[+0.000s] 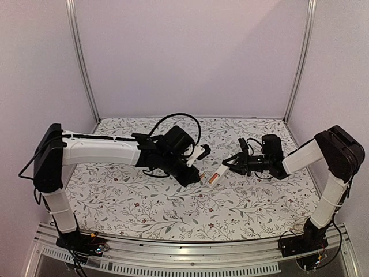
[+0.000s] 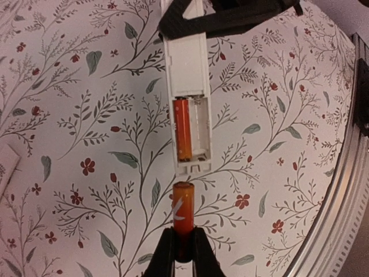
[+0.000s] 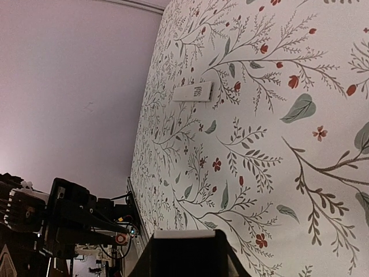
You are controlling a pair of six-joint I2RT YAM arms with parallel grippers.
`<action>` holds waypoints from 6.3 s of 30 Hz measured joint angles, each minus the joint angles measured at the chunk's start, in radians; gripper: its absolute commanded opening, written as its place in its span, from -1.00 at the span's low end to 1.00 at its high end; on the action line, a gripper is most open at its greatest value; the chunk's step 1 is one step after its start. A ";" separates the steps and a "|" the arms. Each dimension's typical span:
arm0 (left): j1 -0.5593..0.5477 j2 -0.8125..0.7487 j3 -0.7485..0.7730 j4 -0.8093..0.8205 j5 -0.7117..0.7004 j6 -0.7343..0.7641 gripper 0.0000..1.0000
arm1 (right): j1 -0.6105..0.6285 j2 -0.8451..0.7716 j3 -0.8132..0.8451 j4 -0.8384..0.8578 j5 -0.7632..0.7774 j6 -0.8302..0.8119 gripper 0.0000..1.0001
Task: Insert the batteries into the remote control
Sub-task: Load the battery into the battery compartment, then press the battery in the battery compartment.
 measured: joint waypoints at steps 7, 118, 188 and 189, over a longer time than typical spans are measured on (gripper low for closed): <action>-0.015 0.103 0.106 -0.005 -0.002 -0.059 -0.99 | 0.032 0.016 0.000 0.047 0.008 0.034 -1.00; -0.139 -0.186 -0.196 0.057 0.052 0.826 -0.53 | 0.217 0.128 0.074 0.207 -0.217 0.222 -1.00; 0.041 -0.171 -0.181 0.336 0.138 0.047 0.53 | 0.129 -0.210 0.082 -0.224 -0.078 -0.135 -1.00; 0.041 -0.161 -0.177 0.335 0.153 0.042 0.50 | 0.129 -0.216 0.082 -0.233 -0.077 -0.142 -1.00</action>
